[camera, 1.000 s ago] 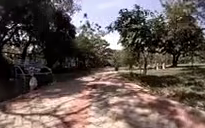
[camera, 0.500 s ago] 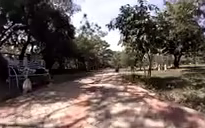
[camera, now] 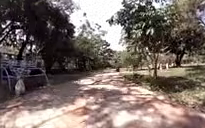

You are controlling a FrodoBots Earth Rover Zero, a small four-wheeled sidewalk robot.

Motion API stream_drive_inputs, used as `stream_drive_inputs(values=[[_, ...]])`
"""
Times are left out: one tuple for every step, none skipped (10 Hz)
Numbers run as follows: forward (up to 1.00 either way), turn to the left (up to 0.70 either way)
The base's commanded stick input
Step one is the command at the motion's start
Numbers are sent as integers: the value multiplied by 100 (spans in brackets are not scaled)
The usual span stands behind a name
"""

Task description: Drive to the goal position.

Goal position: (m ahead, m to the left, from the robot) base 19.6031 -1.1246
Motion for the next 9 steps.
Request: stream_drive_inputs(values=[[70, 0], [70, 0], [70, 0], [70, 0], [70, 0], [70, 0], [70, 0], [70, 0], [70, 0]])
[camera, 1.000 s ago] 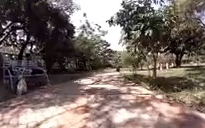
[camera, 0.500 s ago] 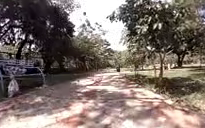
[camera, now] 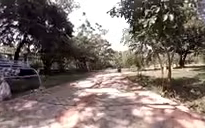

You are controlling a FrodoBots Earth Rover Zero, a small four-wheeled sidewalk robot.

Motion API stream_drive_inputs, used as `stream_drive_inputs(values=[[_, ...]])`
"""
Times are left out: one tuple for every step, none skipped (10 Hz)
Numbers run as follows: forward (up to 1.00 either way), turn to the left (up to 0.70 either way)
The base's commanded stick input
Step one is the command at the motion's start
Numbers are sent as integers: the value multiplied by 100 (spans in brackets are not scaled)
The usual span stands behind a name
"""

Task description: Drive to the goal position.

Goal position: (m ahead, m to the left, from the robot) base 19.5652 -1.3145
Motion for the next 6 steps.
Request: stream_drive_inputs(values=[[70, 0], [70, -12], [70, -20], [70, -33], [70, -14], [70, 0]])
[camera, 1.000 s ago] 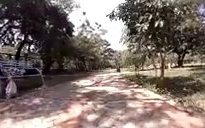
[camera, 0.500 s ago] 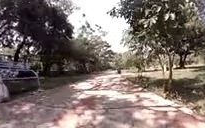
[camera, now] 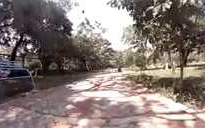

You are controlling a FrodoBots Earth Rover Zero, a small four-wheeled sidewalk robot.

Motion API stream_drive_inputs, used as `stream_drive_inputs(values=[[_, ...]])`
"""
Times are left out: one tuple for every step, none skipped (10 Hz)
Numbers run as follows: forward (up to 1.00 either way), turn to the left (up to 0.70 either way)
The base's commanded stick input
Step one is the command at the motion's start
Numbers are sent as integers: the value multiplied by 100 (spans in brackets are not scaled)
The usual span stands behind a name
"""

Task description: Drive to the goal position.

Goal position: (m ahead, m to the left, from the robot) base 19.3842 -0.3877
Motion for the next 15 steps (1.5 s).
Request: stream_drive_inputs(values=[[70, 0], [70, 0], [70, 0], [70, 0], [70, 0], [70, 0], [70, 0], [70, 0], [70, 0], [70, 0], [70, 0], [70, 0], [70, 0], [70, 0], [70, 0]])
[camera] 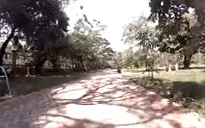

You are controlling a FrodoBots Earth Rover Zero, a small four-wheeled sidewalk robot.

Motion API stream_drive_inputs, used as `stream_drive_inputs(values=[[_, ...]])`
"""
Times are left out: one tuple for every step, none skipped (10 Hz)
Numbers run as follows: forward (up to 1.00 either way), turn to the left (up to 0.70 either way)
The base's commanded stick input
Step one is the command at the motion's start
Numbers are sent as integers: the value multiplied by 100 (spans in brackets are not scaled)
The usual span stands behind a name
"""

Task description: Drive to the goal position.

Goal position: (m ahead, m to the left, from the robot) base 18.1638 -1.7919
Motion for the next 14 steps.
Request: stream_drive_inputs(values=[[70, 0], [70, 0], [70, 0], [70, 0], [70, 0], [70, 0], [70, 0], [70, 0], [70, 0], [70, 0], [70, 0], [70, 0], [70, 0], [70, 0]])
